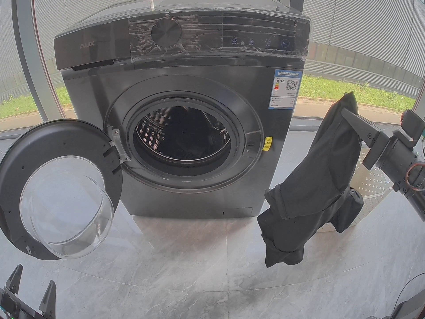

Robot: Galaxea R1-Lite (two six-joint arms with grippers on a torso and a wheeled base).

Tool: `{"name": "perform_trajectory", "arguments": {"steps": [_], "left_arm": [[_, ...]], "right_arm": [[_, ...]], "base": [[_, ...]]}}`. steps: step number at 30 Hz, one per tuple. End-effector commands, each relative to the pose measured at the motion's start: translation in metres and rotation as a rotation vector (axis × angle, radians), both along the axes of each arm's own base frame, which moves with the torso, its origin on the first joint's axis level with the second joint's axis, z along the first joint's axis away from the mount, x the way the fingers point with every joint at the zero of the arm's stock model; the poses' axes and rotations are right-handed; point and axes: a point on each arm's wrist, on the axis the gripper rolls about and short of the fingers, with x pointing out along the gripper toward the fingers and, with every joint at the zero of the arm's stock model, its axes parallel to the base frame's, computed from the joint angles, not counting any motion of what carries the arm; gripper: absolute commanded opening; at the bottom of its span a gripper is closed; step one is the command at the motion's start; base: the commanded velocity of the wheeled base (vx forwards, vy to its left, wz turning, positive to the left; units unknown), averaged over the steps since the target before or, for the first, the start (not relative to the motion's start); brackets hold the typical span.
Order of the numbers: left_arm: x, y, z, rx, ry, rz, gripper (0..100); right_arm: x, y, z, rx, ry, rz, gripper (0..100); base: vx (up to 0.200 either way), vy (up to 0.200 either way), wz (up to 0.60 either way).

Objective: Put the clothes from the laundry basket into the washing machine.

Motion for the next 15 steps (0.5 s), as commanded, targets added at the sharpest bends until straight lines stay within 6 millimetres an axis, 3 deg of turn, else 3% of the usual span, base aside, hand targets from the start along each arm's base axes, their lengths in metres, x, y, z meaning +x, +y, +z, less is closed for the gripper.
{"name": "perform_trajectory", "arguments": {"steps": [1, 15], "left_arm": [[-0.0002, 0.0, -0.0044, -0.001, -0.002, 0.0, 100], [0.0, 0.0, -0.0048, 0.001, 0.0, 0.0, 100]], "right_arm": [[0.0002, 0.0002, -0.0009, -0.002, 0.003, 0.0, 0], [0.0001, 0.0002, -0.0019, -0.004, 0.007, 0.0, 0]], "base": [[0.0, 0.2, 0.0], [0.0, 0.2, 0.0]]}}
